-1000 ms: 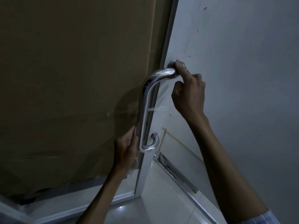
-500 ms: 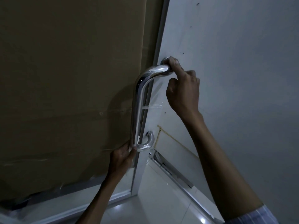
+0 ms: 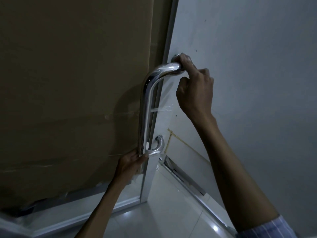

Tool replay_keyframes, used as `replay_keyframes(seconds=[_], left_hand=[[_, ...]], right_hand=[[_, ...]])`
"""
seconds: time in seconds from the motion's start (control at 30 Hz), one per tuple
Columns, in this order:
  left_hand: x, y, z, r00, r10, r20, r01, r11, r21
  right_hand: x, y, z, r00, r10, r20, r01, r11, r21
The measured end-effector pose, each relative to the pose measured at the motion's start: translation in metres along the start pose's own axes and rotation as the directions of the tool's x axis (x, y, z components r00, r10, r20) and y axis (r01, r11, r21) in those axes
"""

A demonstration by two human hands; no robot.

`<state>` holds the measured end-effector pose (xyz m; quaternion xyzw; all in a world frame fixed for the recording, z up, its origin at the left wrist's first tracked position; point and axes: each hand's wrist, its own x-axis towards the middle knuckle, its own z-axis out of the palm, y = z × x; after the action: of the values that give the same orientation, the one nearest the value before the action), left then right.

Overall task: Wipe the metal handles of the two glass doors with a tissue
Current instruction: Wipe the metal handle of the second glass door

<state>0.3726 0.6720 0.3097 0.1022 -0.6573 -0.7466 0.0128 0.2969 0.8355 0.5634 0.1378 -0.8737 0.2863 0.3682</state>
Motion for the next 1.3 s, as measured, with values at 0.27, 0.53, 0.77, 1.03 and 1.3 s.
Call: replay_keyframes(seconds=[0.27, 0.53, 0.77, 1.03, 1.3], left_hand=[[-0.005, 0.007, -0.005, 1.0, 0.018, -0.016, -0.019, 0.999, -0.035], [-0.033, 0.075, 0.004, 0.964, 0.264, -0.013, -0.263, 0.962, 0.08], [-0.038, 0.165, 0.028, 0.848, 0.531, -0.002, -0.529, 0.845, 0.084], [-0.029, 0.166, 0.04, 0.818, 0.571, -0.067, -0.547, 0.809, 0.215], [-0.031, 0.167, 0.03, 0.828, 0.553, -0.092, -0.538, 0.829, 0.152]], right_hand=[[0.0, -0.001, 0.003, 1.0, 0.003, -0.002, -0.003, 1.0, 0.027], [0.0, -0.003, 0.003, 1.0, 0.02, -0.001, -0.02, 0.999, 0.035], [0.002, -0.004, 0.003, 1.0, 0.024, 0.015, -0.024, 0.999, 0.03], [0.004, -0.002, 0.002, 1.0, 0.011, 0.006, -0.011, 1.0, 0.008], [0.005, 0.0, 0.006, 1.0, -0.012, -0.019, 0.013, 1.0, 0.019]])
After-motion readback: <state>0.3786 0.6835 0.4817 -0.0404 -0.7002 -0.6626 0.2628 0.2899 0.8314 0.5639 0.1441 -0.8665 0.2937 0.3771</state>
